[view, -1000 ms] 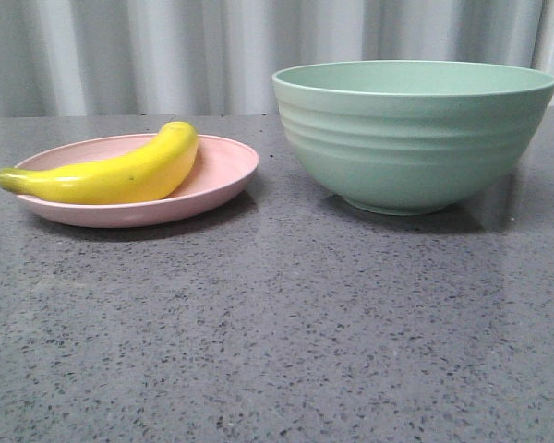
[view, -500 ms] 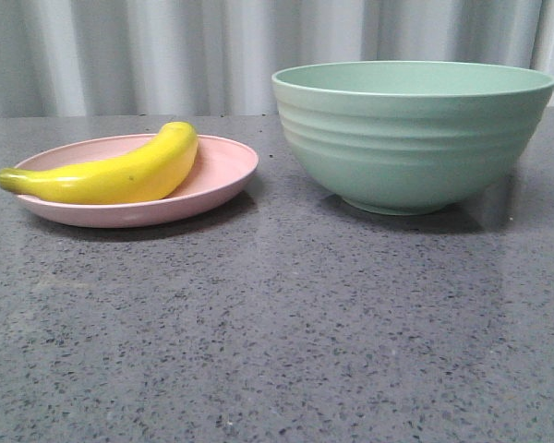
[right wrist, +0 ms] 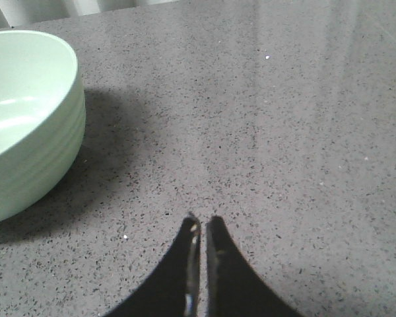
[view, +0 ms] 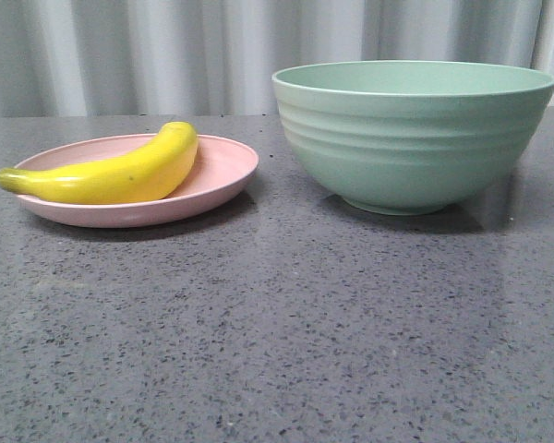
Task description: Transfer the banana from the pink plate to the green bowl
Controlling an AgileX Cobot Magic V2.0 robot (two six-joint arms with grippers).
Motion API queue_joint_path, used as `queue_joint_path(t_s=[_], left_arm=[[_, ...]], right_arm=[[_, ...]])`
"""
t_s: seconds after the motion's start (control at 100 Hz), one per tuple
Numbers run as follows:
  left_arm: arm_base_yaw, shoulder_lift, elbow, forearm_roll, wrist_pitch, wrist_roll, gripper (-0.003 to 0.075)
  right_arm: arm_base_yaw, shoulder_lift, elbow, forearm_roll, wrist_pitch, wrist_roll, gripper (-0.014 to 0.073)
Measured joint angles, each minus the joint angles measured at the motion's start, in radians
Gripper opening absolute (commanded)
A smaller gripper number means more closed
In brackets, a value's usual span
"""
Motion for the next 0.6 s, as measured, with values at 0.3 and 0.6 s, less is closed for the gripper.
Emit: queue_joint_path(t_s=[0.3, 0.6], left_arm=[[-0.061, 0.165, -0.102, -0.002, 0.033, 0.002, 0.041], [-0.245, 0.441, -0.269, -0.004, 0.13, 0.002, 0.041]], right_arm=[[0.0, 0.0, 0.0, 0.002, -0.005, 0.0, -0.0072], [0.0, 0.0, 0.0, 0.002, -0.005, 0.0, -0.0072]])
